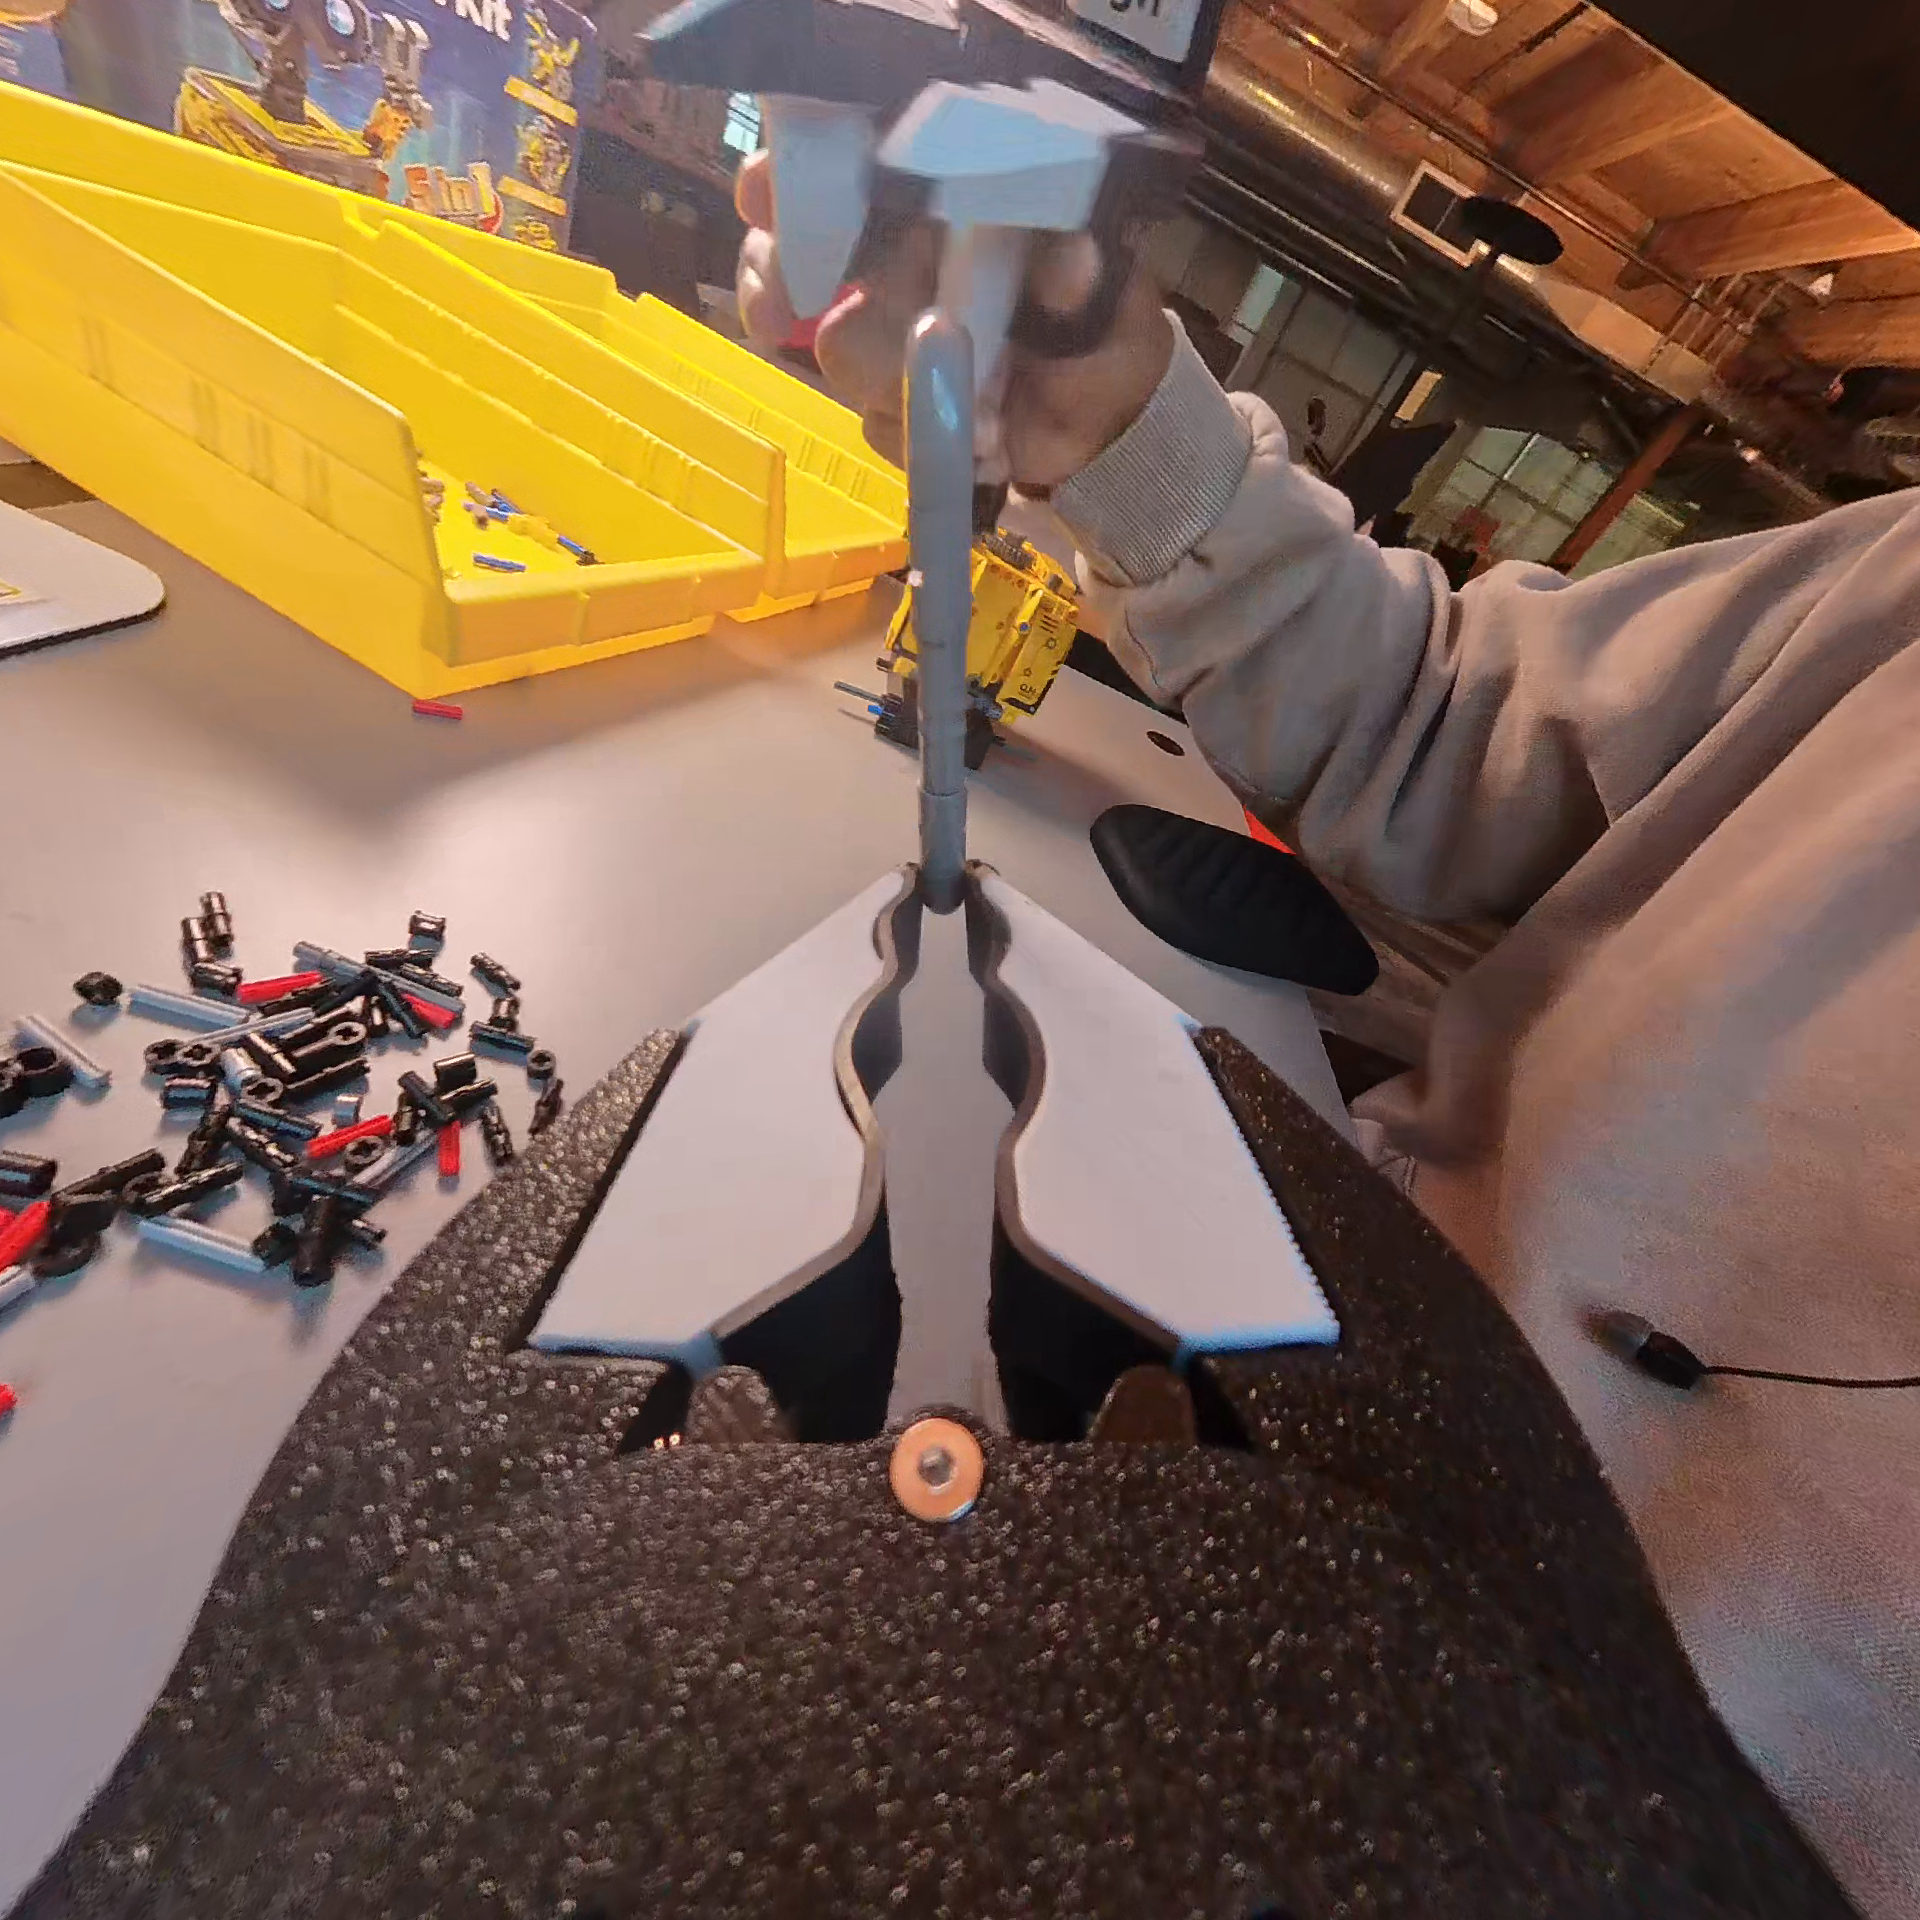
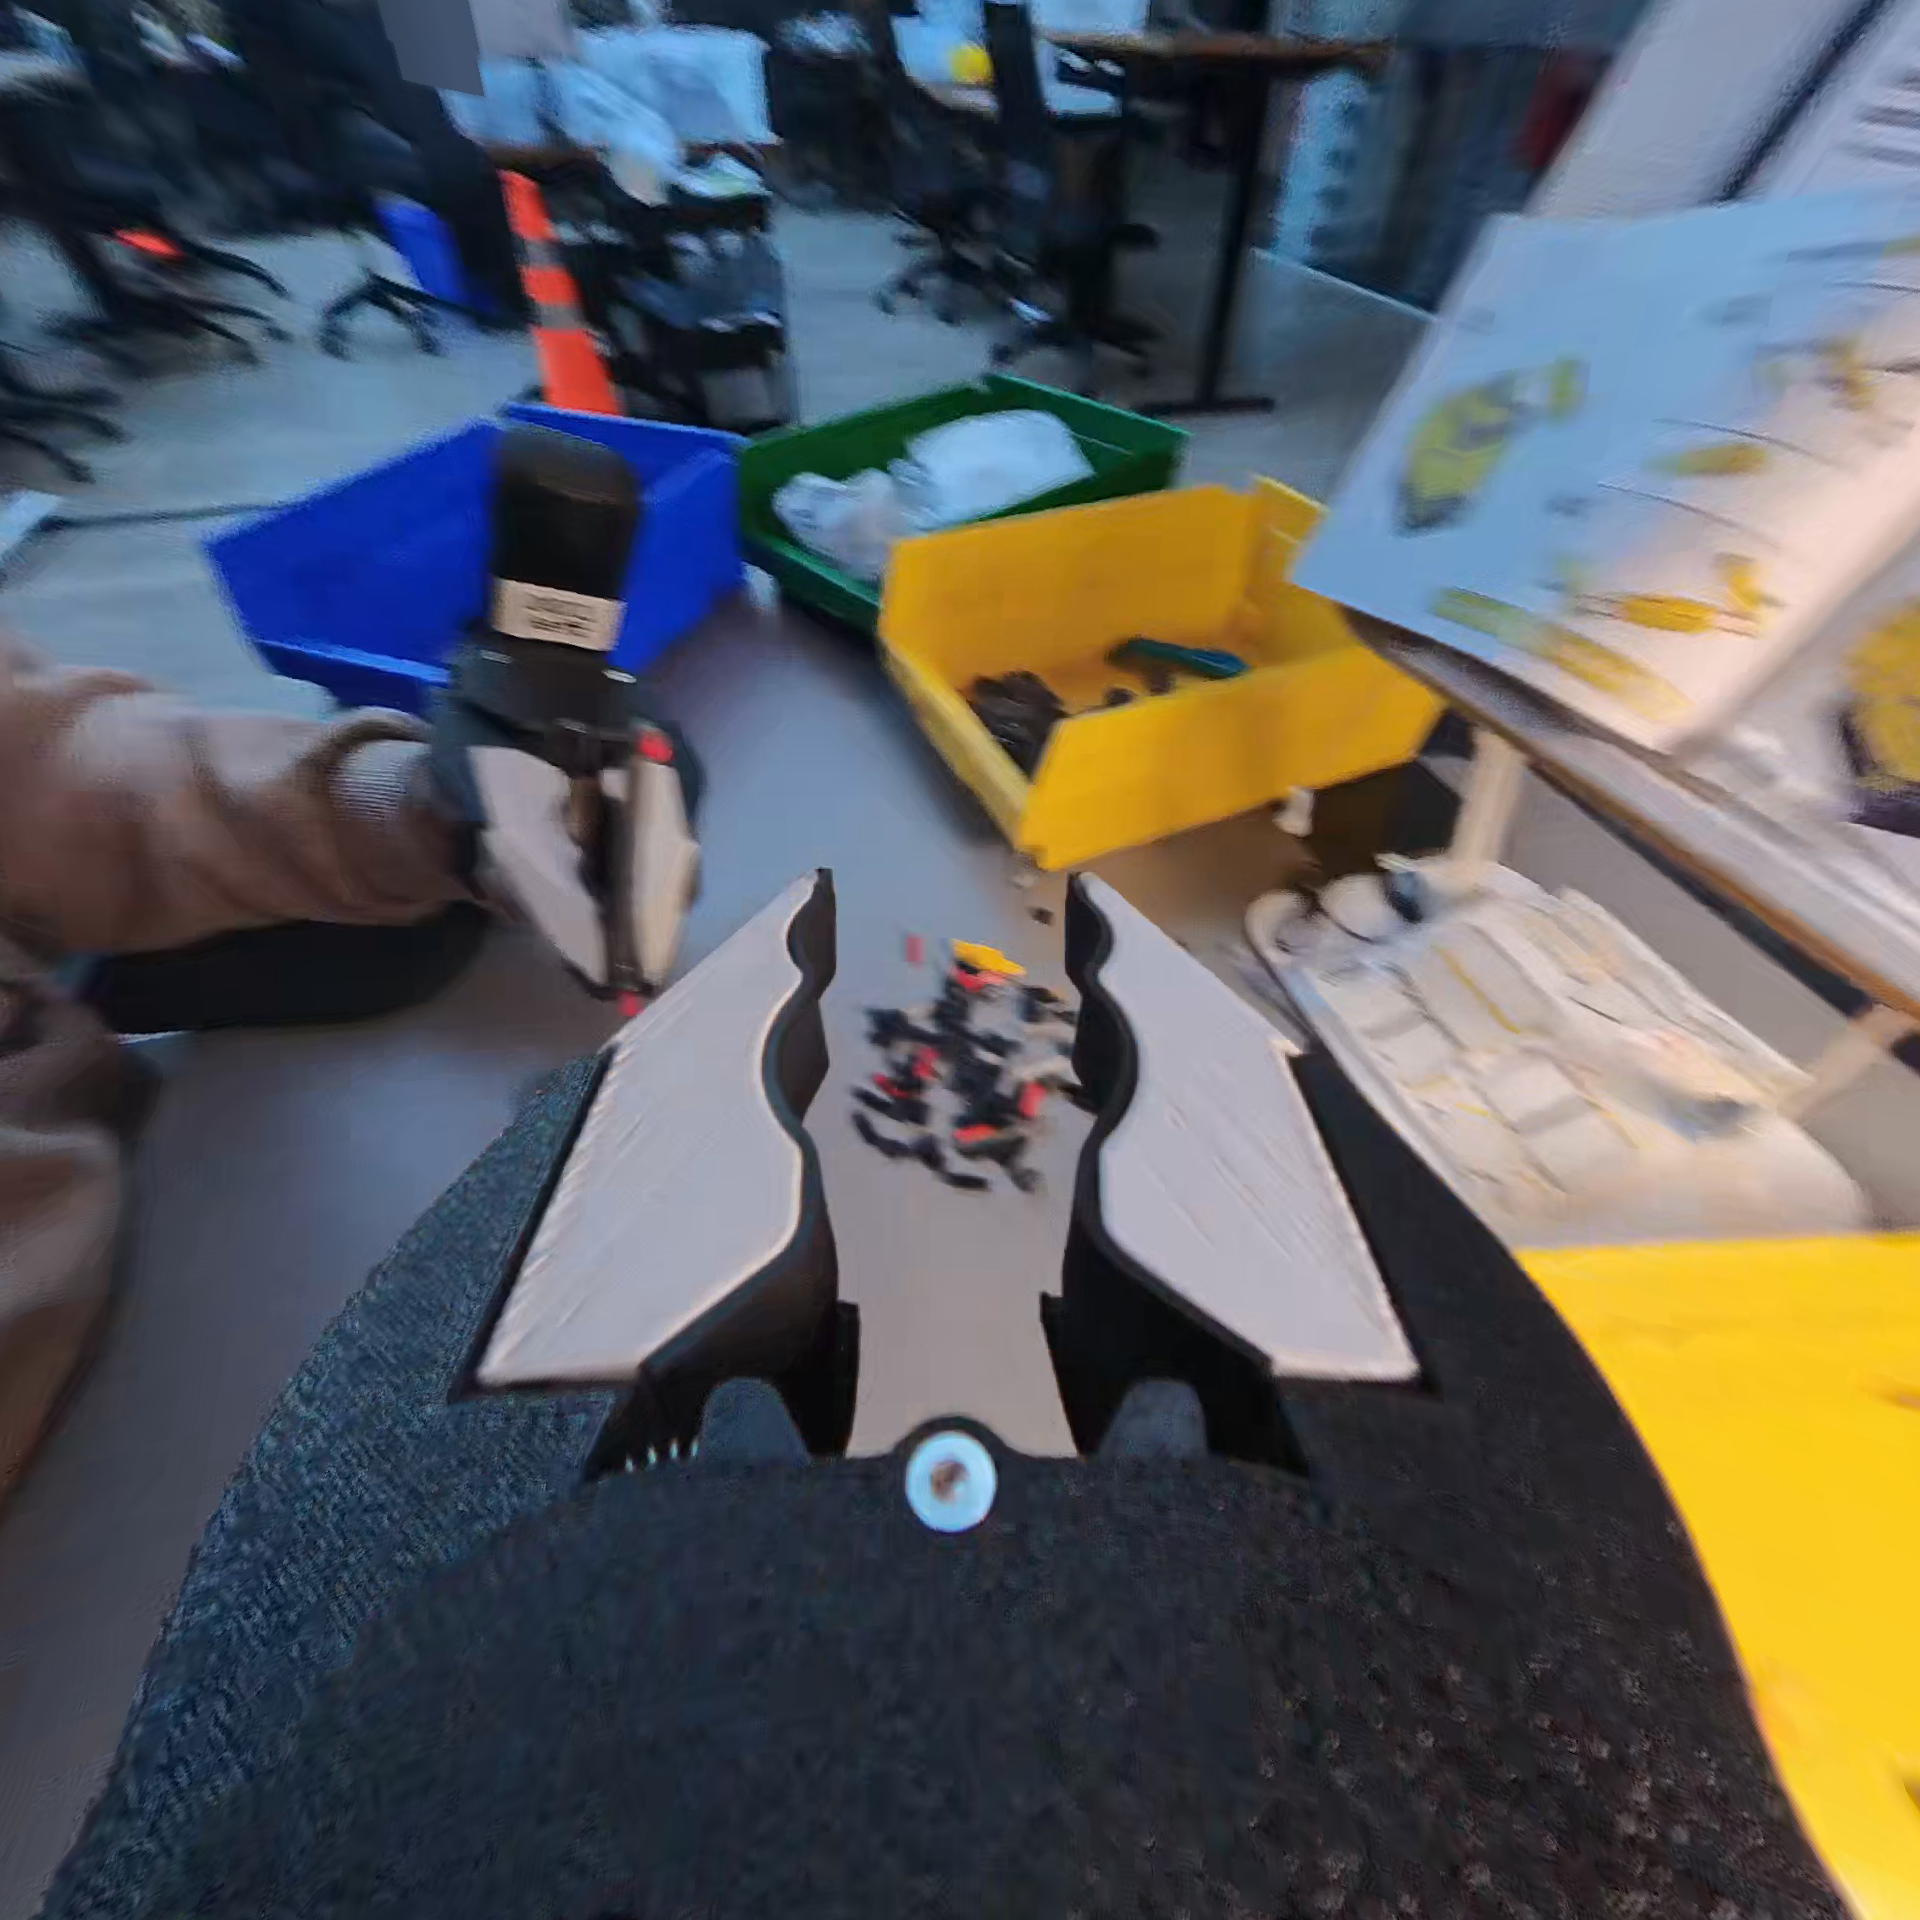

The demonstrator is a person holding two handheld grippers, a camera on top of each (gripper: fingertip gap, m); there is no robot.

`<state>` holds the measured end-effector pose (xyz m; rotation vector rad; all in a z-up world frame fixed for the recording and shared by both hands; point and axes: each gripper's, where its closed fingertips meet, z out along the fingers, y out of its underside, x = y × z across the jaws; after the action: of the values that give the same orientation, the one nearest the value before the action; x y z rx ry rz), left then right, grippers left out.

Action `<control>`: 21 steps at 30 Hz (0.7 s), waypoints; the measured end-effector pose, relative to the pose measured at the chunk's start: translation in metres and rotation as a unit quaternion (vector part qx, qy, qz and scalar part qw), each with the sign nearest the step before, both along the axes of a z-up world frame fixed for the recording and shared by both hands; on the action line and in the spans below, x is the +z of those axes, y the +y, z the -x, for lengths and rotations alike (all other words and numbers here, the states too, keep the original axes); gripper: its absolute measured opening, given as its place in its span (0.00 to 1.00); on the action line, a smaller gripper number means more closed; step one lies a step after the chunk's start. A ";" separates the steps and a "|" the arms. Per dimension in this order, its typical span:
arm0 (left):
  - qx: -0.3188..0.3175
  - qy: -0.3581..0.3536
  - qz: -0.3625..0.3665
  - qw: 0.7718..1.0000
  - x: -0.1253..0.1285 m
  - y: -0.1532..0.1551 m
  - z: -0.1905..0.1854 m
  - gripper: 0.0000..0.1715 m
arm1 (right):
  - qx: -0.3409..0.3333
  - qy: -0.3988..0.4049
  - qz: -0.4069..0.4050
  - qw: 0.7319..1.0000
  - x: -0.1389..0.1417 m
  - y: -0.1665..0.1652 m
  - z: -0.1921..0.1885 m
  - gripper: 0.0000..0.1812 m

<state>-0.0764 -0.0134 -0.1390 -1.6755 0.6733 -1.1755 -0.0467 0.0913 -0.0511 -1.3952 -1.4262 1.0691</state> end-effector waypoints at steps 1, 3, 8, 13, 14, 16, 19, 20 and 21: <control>-0.007 0.003 -0.003 1.000 -0.001 -0.002 -0.004 0.04 | 0.038 0.021 0.010 0.999 0.000 -0.031 0.010 0.23; -0.020 0.010 -0.006 1.000 -0.002 -0.007 -0.010 0.04 | 0.083 0.046 0.014 0.995 -0.006 -0.074 0.024 0.20; -0.039 0.030 -0.015 0.999 -0.006 -0.015 -0.021 0.04 | 0.077 0.086 0.032 0.993 -0.017 -0.091 0.036 0.11; -0.048 0.039 -0.014 0.998 -0.010 -0.018 -0.026 0.04 | 0.093 0.100 0.051 0.989 -0.022 -0.099 0.034 0.03; -0.051 0.039 -0.015 0.998 -0.010 -0.019 -0.026 0.04 | 0.093 0.103 0.057 0.989 -0.022 -0.099 0.033 0.03; -0.052 0.028 -0.025 0.998 -0.004 -0.019 -0.024 0.15 | 0.091 0.103 0.066 0.988 -0.025 -0.099 0.030 0.03; -0.043 0.008 -0.049 0.998 0.009 -0.019 -0.018 0.19 | 0.092 0.115 0.090 0.985 -0.028 -0.102 0.025 0.03; -0.040 0.005 -0.055 0.998 0.011 -0.019 -0.018 0.17 | 0.093 0.122 0.099 0.983 -0.028 -0.103 0.024 0.03; -0.043 0.001 -0.059 0.997 0.014 -0.020 -0.019 0.16 | 0.092 0.130 0.106 0.982 -0.029 -0.104 0.023 0.03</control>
<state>-0.0574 -0.0335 -0.1253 -1.5615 0.8078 -1.1714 -0.0697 -0.0129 -0.0796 -1.2306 -1.2950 1.5017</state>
